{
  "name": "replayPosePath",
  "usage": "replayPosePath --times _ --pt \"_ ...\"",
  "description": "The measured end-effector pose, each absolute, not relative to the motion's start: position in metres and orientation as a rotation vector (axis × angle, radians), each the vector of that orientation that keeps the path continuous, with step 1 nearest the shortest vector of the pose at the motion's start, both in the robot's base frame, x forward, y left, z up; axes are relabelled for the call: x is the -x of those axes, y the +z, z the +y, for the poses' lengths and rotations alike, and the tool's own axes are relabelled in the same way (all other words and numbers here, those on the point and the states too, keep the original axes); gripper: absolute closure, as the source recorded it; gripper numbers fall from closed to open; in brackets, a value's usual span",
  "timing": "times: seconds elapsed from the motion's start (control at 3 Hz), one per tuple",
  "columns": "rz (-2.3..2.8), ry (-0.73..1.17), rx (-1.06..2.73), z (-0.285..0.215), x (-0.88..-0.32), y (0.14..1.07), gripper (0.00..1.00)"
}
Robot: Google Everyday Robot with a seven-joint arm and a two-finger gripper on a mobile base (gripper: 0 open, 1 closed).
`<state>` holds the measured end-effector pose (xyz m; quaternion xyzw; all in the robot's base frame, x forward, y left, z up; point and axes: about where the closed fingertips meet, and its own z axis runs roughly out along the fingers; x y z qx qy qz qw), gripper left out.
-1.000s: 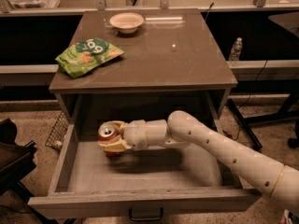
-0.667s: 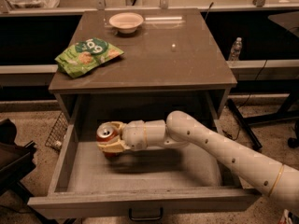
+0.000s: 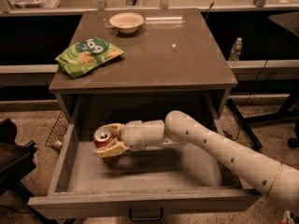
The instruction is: Place coke can into top drawer
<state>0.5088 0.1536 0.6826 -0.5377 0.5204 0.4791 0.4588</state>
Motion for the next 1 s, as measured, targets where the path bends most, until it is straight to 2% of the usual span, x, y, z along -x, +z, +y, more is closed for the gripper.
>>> replayPosePath --times 0.33,0.67,1.0 --pt "1.279 1.183 1.327 0.1553 -0.5077 0.6829 0.04" --pt "1.278 1.185 1.328 0.1563 -0.5071 0.683 0.0" --pt "1.278 1.185 1.329 0.1564 -0.507 0.683 0.0"
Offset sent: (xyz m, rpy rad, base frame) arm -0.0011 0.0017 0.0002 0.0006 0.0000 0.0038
